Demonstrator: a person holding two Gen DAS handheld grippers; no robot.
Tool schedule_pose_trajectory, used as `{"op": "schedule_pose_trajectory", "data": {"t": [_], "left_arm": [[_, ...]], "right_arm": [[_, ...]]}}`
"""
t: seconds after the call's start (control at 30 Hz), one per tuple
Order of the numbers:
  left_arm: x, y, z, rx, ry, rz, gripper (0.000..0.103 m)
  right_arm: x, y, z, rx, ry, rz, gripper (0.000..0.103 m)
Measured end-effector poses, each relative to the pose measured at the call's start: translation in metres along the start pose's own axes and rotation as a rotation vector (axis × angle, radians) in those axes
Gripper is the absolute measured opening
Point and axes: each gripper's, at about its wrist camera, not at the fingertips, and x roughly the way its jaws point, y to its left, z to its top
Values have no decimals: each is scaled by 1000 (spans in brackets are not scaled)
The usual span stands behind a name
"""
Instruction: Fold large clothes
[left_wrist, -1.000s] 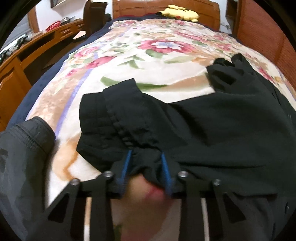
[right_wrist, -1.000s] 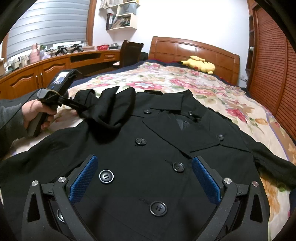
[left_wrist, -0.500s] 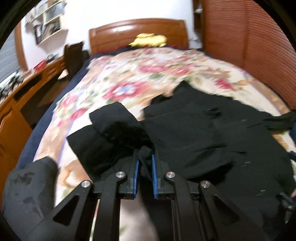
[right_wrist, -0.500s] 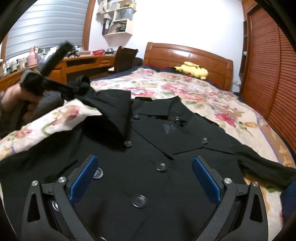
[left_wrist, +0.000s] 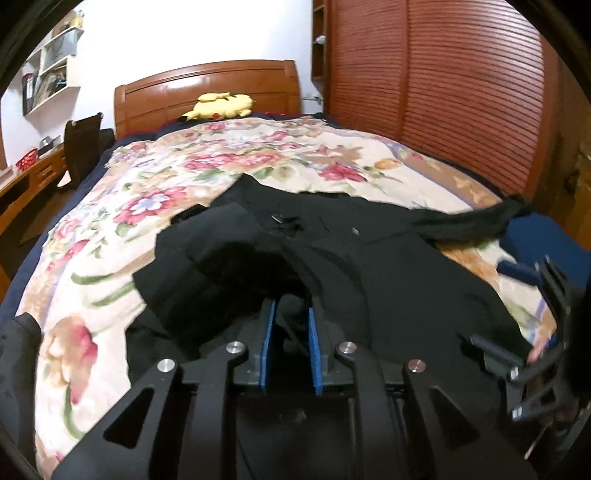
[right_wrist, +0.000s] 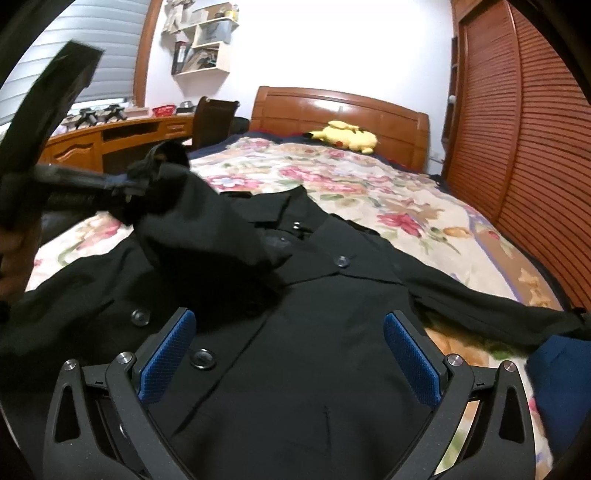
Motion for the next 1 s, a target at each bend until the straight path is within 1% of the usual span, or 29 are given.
{"op": "schedule_pose_trajectory", "data": {"t": [0.03,0.13,0.2,0.27,0.37,0.5,0.6,0.67,0.87,1.0], "left_arm": [[-2,-3,-5,4,4,-4,19],[-9,-7,-16,16,-6,0,29],[-17,-5,-24,13,-15,-7,39],[-26,-5,-30,14,-34,-2,43],[-42,0,-43,-8,-64,-2,55],[-57,14,-60,-61,-86,-2,56],[-64,23,-74,-72,-99,47,56],[-68,31,-81,-80,-106,55,56],[-78,58,-96,-82,-98,107,56],[-81,76,-104,-112,-80,99,56]], "right_arm": [[-1,-1,-1,1,2,-3,103],[-1,-5,-3,8,6,-1,103],[-2,-6,-3,13,6,3,103],[-1,-6,-3,20,6,9,103],[0,-4,-2,22,8,20,103],[3,4,0,17,10,40,103],[6,14,4,6,10,65,103],[8,21,6,-3,12,84,103],[15,45,12,-35,21,123,101],[23,62,18,-54,47,128,99]]}}
